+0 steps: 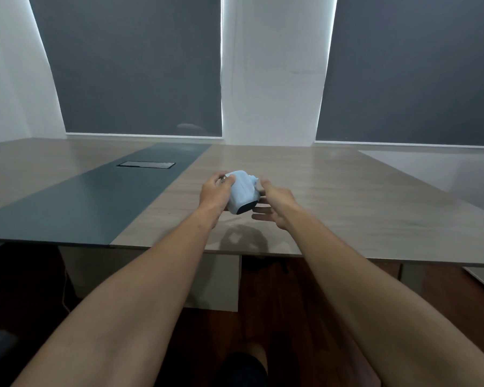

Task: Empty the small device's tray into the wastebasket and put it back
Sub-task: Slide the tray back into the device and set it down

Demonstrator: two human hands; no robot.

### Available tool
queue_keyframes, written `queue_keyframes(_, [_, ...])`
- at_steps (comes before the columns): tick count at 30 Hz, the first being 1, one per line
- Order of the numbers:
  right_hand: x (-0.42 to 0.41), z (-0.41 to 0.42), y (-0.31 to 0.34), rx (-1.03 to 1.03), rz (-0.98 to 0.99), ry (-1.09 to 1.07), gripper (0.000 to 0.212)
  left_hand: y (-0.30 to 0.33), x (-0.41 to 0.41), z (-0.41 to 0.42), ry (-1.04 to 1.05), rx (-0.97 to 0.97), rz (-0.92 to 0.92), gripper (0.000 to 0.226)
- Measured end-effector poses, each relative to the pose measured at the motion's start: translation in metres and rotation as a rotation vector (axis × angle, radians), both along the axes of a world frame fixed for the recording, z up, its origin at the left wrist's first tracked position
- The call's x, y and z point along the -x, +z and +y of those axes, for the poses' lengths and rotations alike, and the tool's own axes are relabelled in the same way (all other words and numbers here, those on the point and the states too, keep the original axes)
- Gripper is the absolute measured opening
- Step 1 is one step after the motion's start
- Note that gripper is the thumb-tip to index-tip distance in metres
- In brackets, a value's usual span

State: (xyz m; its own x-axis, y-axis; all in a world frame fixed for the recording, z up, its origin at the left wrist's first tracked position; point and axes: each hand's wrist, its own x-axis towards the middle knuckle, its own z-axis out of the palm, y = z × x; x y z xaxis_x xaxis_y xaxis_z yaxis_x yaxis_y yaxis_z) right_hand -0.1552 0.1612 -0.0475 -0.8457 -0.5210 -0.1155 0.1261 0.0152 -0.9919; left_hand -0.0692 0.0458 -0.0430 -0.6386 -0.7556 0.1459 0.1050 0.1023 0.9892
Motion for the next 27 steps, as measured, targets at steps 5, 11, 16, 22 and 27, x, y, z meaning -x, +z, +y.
queue_keyframes(5, [-0.010,-0.009,0.003,-0.062,0.006,0.059,0.049,-0.002,-0.014,-0.014,0.066,0.022,-0.008,0.029])
queue_keyframes(11, [-0.029,-0.034,0.005,-0.129,0.054,0.184,0.061,-0.011,-0.038,-0.040,0.256,0.230,-0.037,0.026])
queue_keyframes(16, [-0.037,-0.049,-0.008,-0.156,0.137,0.144,0.059,-0.027,-0.054,-0.056,0.434,0.449,-0.157,0.033])
queue_keyframes(22, [-0.026,-0.041,-0.020,-0.188,0.246,0.039,0.039,-0.048,-0.057,-0.060,0.464,0.553,-0.237,0.037])
queue_keyframes(27, [-0.012,-0.022,-0.021,-0.256,0.386,-0.048,0.035,-0.053,-0.052,-0.060,0.495,0.607,-0.307,0.047])
